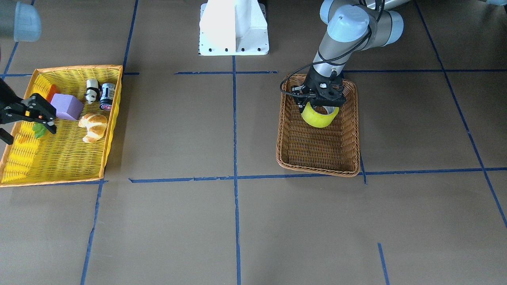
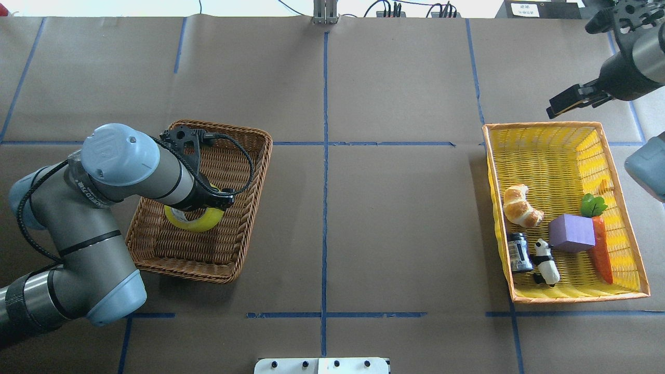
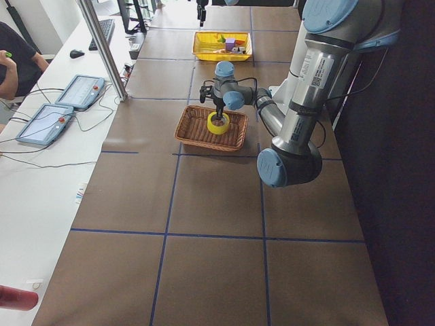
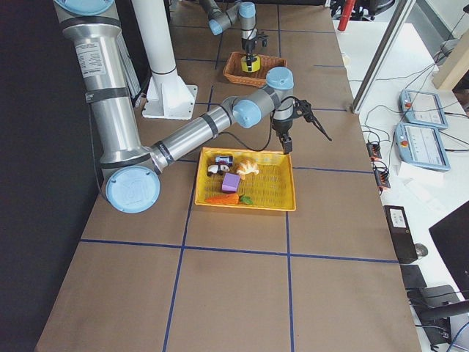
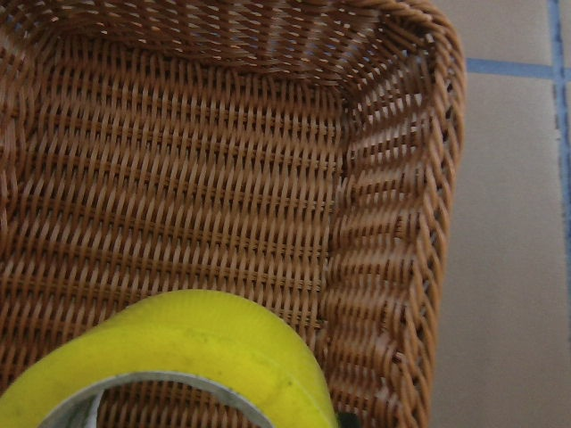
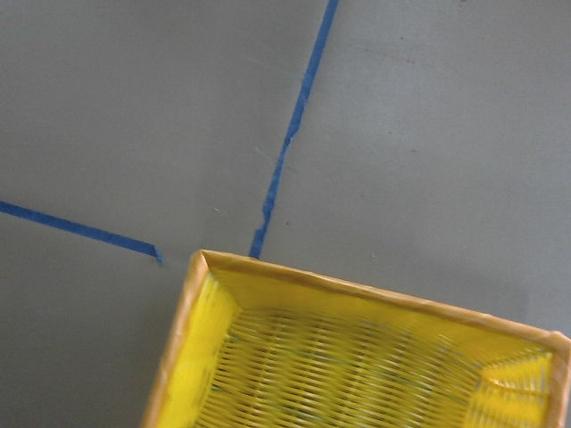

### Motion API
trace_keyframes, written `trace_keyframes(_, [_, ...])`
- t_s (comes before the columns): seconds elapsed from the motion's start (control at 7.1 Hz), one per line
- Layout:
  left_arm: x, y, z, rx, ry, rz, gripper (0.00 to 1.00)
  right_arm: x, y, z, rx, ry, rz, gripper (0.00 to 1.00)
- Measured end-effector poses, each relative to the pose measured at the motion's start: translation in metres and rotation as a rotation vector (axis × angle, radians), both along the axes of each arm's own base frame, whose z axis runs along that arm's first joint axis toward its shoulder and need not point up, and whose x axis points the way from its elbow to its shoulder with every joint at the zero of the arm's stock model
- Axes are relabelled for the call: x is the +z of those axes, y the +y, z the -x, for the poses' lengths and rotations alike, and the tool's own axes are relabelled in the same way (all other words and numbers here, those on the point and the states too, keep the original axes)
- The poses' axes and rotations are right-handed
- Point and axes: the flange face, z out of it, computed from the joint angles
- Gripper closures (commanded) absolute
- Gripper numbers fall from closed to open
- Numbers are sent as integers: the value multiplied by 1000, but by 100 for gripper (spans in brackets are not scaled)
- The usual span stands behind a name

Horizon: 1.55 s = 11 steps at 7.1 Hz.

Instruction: Move tape to another basket

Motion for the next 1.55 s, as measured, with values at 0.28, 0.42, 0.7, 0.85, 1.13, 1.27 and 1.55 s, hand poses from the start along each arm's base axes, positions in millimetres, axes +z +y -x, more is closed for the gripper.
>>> trace_keyframes(0.28, [15, -9, -3, 11, -41, -28, 0, 41, 7, -54, -41, -5, -10, 0])
trace_keyframes(0.42, [17, -15, 2, 7, -49, -40, 0, 56, 6, -73, -51, -17, -6, 0])
trace_keyframes(0.7, [14, -32, 29, 37, -90, -75, 0, 91, -1, -107, -72, -29, -7, 0])
trace_keyframes(0.85, [12, -49, 57, 70, -98, -79, 0, 111, -4, -122, -86, -33, -9, 0])
trace_keyframes(1.13, [22, -93, 137, 140, -79, -89, 0, 154, -8, -155, -114, -27, -17, 0])
trace_keyframes(1.27, [43, -109, 184, 172, -85, -101, 0, 178, -9, -173, -126, -19, -21, 0])
trace_keyframes(1.55, [110, -122, 295, 204, -67, -111, 0, 216, 0, -203, -116, -10, 1, 0])
